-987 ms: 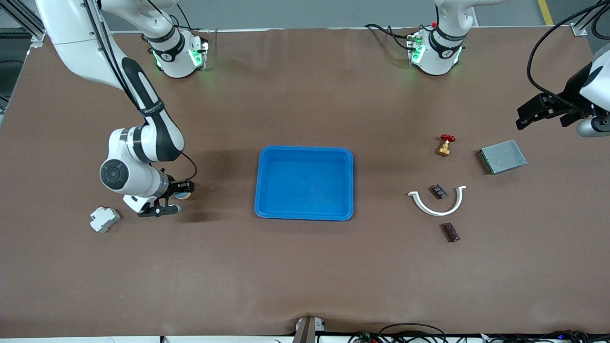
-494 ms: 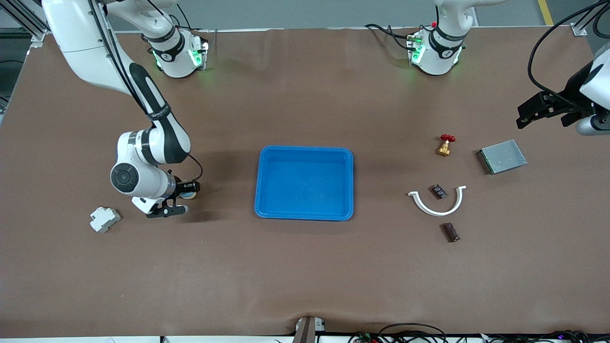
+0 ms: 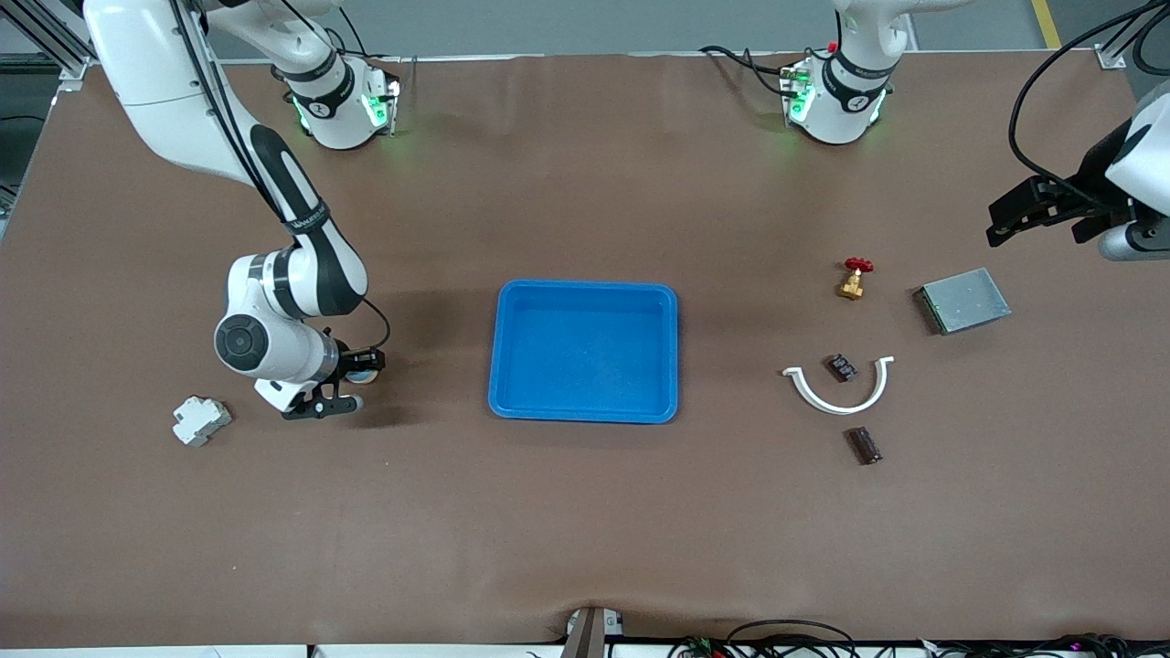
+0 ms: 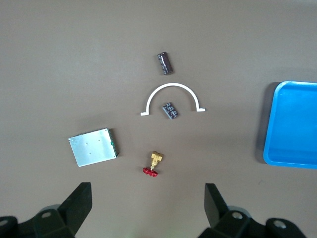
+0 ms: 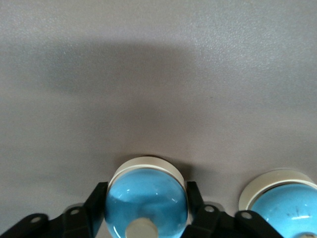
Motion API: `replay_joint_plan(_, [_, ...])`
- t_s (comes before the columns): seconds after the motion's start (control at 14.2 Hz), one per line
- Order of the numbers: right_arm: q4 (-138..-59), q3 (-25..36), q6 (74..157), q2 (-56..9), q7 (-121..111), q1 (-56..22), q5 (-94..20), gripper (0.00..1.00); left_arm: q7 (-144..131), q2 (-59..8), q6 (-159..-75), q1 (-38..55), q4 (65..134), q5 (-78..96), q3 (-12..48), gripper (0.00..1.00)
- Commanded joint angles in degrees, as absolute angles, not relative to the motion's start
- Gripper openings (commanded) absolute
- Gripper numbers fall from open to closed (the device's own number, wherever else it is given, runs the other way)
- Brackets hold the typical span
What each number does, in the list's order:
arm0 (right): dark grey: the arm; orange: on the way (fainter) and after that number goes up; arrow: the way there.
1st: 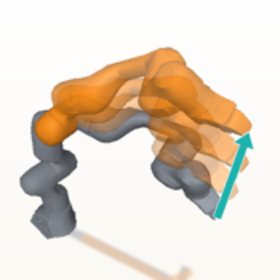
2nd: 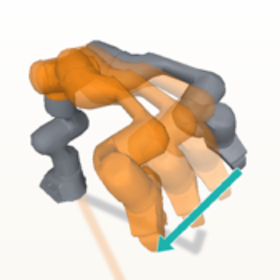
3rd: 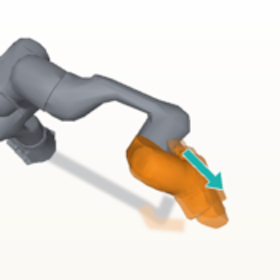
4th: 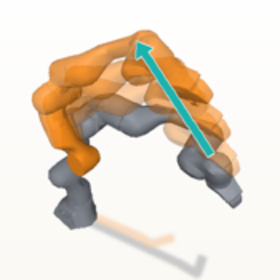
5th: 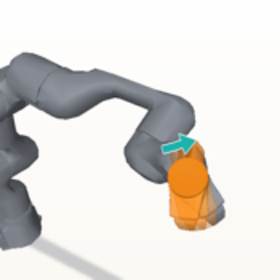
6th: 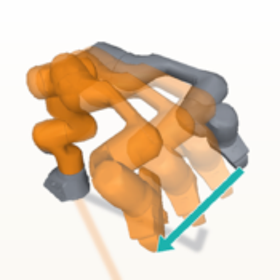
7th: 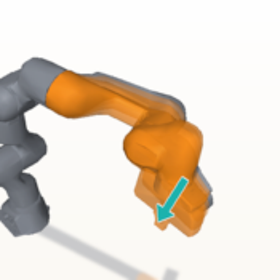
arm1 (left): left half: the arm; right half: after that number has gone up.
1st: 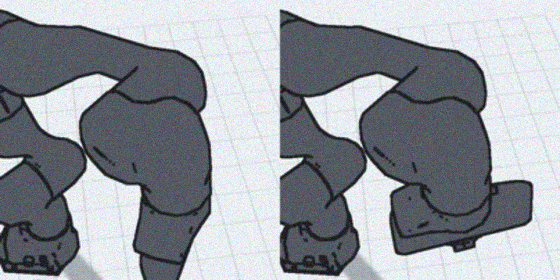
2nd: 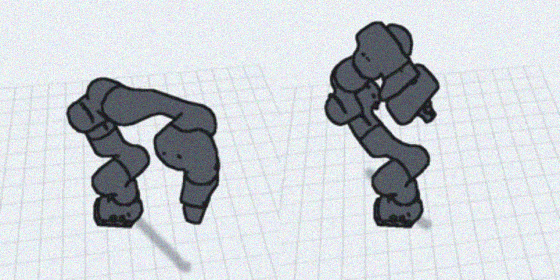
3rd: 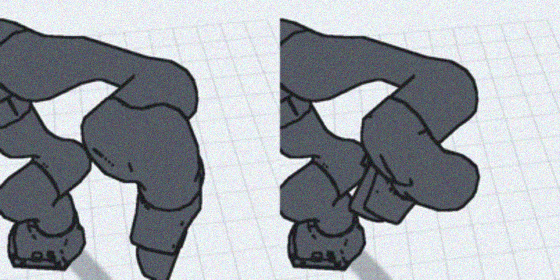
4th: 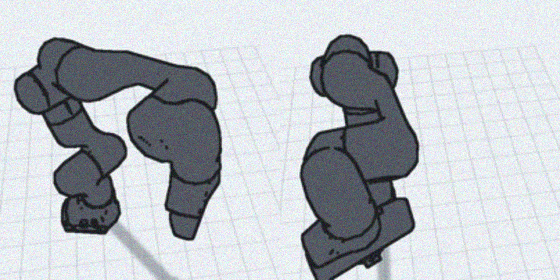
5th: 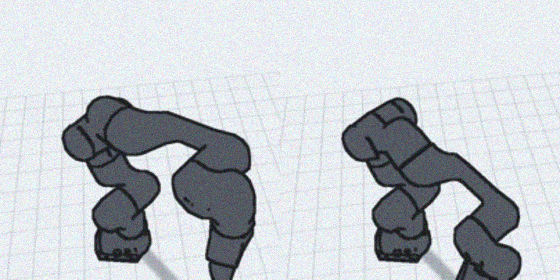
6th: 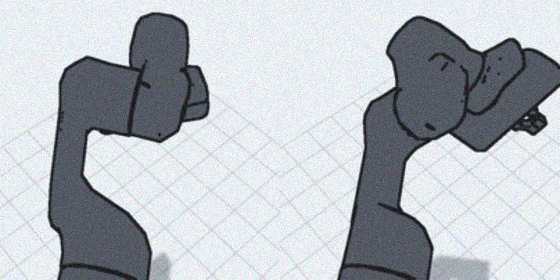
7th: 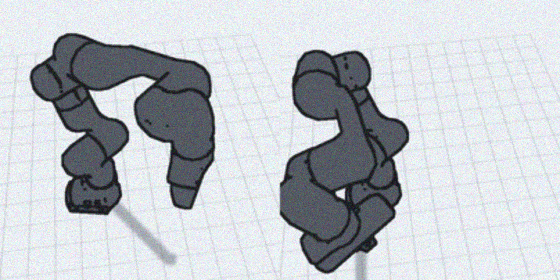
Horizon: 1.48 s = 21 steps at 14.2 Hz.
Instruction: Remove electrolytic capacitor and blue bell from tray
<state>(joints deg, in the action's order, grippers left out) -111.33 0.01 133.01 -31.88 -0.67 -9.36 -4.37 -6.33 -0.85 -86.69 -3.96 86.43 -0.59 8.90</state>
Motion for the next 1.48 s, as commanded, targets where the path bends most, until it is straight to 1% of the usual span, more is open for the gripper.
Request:
replay_joint_plan(0.0, [-110.3, 0.09, 131.93, -31.65, -0.36, -9.49, -4.75, 1.0, -6.06, -1.23, -85.87, -3.96, 85.78, -0.35, 9.14, 1.0])
replay_joint_plan(0.14, [-110.3, 0.09, 130.62, -29.37, -0.09, -9.67, -4.75, 1.0, -6.06, -1.14, -85.87, -3.96, 85.69, -0.35, 9.23, 1.0])
replay_joint_plan(0.21, [-110.13, 0.09, 127.04, -27.79, 0.0, -9.67, -4.66, 1.0, -6.06, -0.97, -85.87, -3.96, 85.69, -0.35, 9.23, 1.0])
replay_joint_plan(0.42, [-104.44, 0.17, 114.04, -24.97, 0.26, -9.58, -4.66, 1.0, -6.15, -0.88, -85.87, -4.04, 85.69, -0.35, 9.23, 1.0])
replay_joint_plan(0.63, [-94.87, 0.18, 98.66, -24.26, 0.26, -9.58, -4.66, 1.0, -6.07, -0.7, -85.87, -4.13, 85.78, -0.35, 9.23, 1.0])
replay_joint_plan(0.71, [-92.48, 0.18, 95.39, -23.65, 0.26, -9.67, -4.66, 1.0, -6.06, -0.7, -85.78, -4.13, 85.78, -0.35, 9.23, 1.0])
replay_joint_plan(1.06, [-86.15, 0.61, 86.77, -18.55, 0.0, -9.49, -3.78, 1.0, -5.62, -0.62, -85.78, -4.22, 85.69, -0.44, 9.14, 1.0])
replay_joint_plan(1.13, [-83.7, 0.79, 83.62, -18.46, 0.09, -9.32, -3.69, 1.0, -5.62, -0.62, -85.78, -4.22, 85.78, -0.53, 9.14, 1.0])
replay_joint_plan(1.27, [-76.06, 0.44, 76.67, -18.46, -0.09, -7.92, -1.42, 1.0, -5.89, -0.62, -85.34, -4.22, 85.78, -0.53, 9.14, 1.0])
replay_joint_plan(1.41, [-72.35, -0.7, 73.05, -18.37, -0.35, -4.49, 0.08, 1.0, -5.89, -0.7, -85.25, -4.13, 85.78, -0.53, 9.23, 1.0])
